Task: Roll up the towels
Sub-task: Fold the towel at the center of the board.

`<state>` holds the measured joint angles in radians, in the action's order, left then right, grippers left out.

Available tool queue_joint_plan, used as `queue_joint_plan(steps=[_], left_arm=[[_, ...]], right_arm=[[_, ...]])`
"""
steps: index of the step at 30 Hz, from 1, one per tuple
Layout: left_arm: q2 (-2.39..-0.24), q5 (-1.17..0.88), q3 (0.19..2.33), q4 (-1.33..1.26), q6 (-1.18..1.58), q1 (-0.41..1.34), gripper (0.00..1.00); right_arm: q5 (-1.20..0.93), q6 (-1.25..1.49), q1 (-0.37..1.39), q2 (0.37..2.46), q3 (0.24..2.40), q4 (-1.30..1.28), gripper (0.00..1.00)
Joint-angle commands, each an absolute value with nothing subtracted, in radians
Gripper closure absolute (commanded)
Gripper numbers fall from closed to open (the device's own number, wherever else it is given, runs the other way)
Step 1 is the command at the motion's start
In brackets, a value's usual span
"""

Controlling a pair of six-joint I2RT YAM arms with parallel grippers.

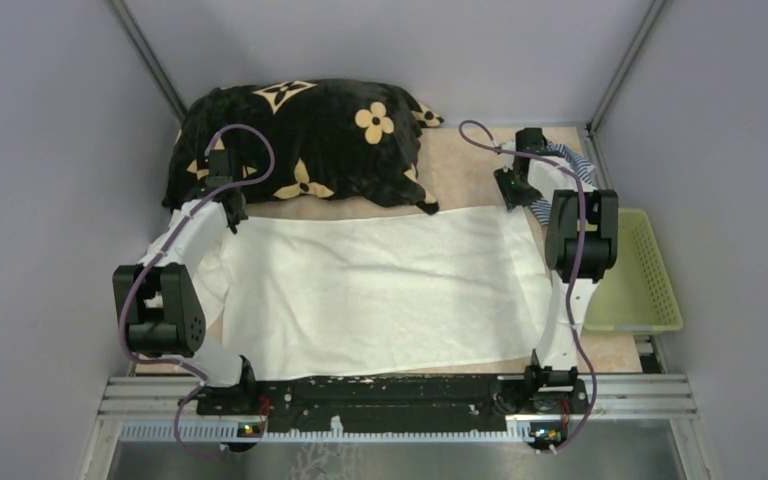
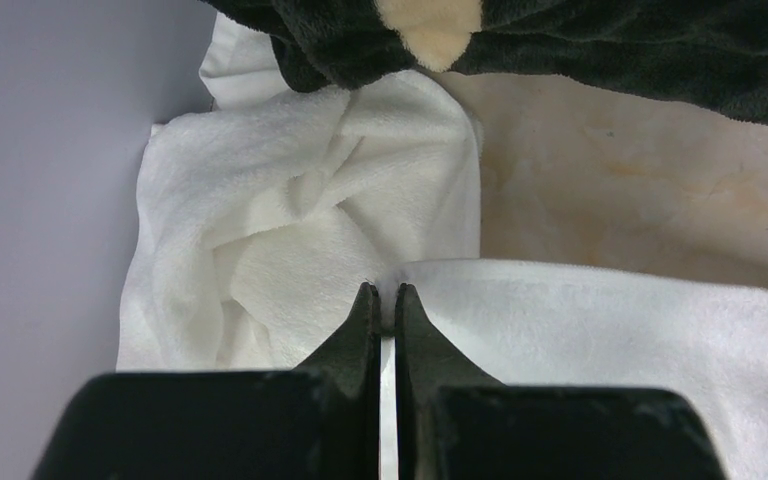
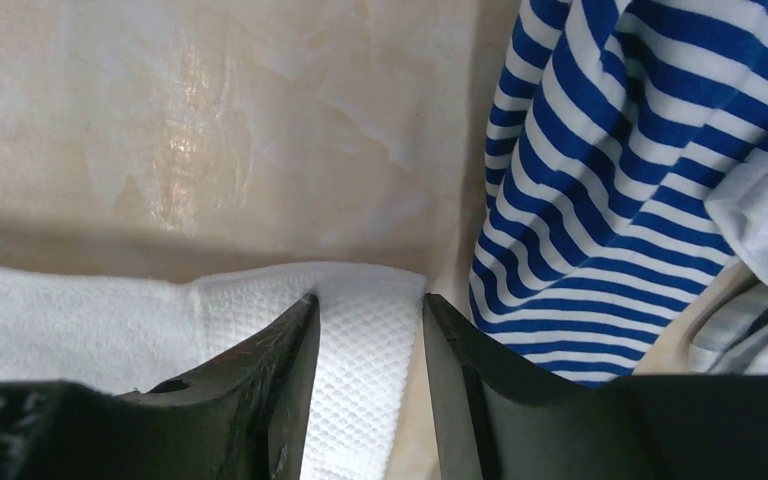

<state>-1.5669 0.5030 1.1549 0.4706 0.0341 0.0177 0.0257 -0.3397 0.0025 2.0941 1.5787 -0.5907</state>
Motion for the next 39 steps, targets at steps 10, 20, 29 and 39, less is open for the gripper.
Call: queue_joint_plan(steps=[10, 20, 29, 39], left_arm=[[-1.558, 0.478, 1.167, 0.472, 0.060, 0.018, 1.00], [-1.581, 0.461, 1.180, 0.484, 0.066, 0.018, 1.00], [-1.598, 0.430, 1.201, 0.492, 0.077, 0.007, 1.00], [-1.586, 0.406, 1.201, 0.505, 0.092, 0.000, 1.00]], right_arm=[[-0.093, -0.354, -0.066, 2.151, 1.655, -0.602, 0.52], [-0.265, -0.362, -0.109, 2.178, 1.670, -0.642, 0.57], [-0.359, -0.370, -0.155, 2.218, 1.728, -0.684, 0.59], [-0.407, -0.391, -0.158, 2.215, 1.707, -0.716, 0.76]])
